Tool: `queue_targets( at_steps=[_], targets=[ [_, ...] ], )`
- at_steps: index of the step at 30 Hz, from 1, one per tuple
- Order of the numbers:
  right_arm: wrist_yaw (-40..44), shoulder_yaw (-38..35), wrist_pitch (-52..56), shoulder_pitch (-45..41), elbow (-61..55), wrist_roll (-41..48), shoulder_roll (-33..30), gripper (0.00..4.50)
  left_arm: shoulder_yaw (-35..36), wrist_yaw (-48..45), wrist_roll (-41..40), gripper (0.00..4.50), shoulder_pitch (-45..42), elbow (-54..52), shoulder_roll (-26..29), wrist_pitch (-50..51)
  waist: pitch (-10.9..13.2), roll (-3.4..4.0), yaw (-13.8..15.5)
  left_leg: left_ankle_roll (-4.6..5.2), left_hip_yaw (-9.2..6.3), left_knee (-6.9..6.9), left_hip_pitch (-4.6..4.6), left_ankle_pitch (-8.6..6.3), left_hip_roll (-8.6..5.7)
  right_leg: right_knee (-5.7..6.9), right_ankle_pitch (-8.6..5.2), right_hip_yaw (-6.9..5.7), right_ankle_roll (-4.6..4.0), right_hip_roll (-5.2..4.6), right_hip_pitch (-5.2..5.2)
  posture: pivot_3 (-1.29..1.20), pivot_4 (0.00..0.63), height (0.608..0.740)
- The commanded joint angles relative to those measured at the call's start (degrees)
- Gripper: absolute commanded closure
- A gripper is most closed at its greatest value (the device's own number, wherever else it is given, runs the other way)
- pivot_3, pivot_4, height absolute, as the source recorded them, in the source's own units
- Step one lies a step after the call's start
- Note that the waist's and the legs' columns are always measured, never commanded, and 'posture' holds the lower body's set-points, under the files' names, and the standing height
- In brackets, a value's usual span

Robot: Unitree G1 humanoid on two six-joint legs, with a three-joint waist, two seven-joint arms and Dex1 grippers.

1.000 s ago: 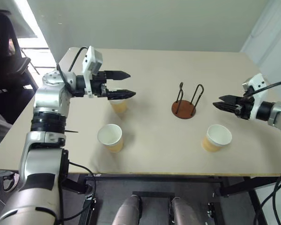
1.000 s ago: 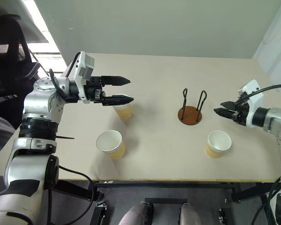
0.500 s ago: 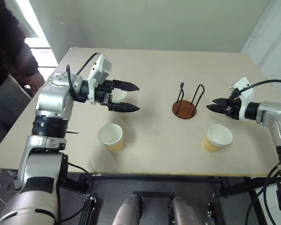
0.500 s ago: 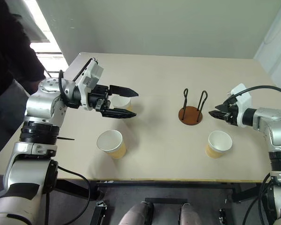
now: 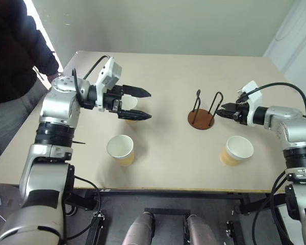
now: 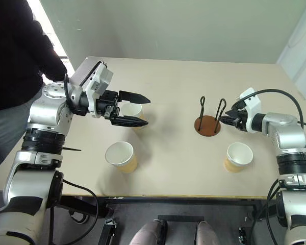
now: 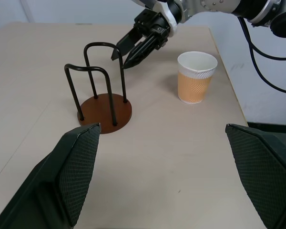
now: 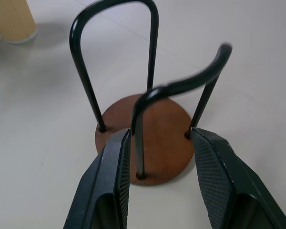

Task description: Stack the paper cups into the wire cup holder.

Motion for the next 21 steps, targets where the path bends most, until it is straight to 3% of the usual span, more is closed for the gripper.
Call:
queue_targets(
  at_steps=[1,8,11,14,15,21],
  targets=[
    [0.3,-0.2,-1.9,-2.5,1.1,-0.8,0.3,2.56,1.2,-0.2,0.0,0.01,-1.6,-0.6,1.1,-0.6,0.0,0.0,0.0,-0.01,0.0,0.0,0.0,-0.01,0.0,0.0,-0.01,0.0,-0.02,0.0,0.0,0.0,0.15,0.74],
    [0.8,0.9,-1.9,-2.6,0.4,-1.6,2.8,2.56,1.2,0.2,0.0,0.01,-1.6,-0.3,1.2,-0.5,0.0,0.0,-0.1,-0.03,-0.03,-0.03,0.01,-0.02,0.0,0.03,-0.02,-0.03,-0.07,0.0,-0.02,0.0,0.15,0.74],
    [1.0,1.1,-1.5,-2.6,0.0,-1.6,3.1,3.19,1.2,0.4,0.1,0.0,-1.7,-0.1,1.2,-0.6,0.0,0.0,-0.1,-0.03,-0.03,-0.04,0.01,-0.02,0.0,0.02,-0.02,-0.03,-0.08,0.0,-0.02,0.0,0.15,0.74],
    [1.6,1.3,-0.9,-2.4,-0.6,-1.3,3.0,4.29,1.2,0.4,0.2,0.0,-1.8,0.2,1.3,-0.7,0.0,0.0,0.0,-0.04,-0.03,-0.04,0.0,-0.02,0.0,0.02,-0.03,-0.04,-0.09,0.0,-0.02,0.0,0.15,0.74],
    [1.8,1.3,-0.6,-2.3,-0.9,-1.2,3.0,4.46,1.2,0.4,0.3,0.0,-1.8,0.3,1.3,-0.7,0.0,0.0,0.0,-0.04,-0.03,-0.04,0.0,-0.02,0.0,0.01,-0.03,-0.04,-0.1,0.0,-0.02,0.0,0.15,0.74],
    [4.4,0.8,3.2,-0.5,-5.9,1.0,2.3,4.46,1.1,0.2,0.6,0.0,-2.0,0.7,1.7,-0.9,0.0,0.0,-0.1,-0.08,-0.03,-0.07,0.0,-0.04,0.0,0.03,-0.04,-0.05,-0.14,0.0,-0.04,0.0,0.15,0.74]
  ],
)
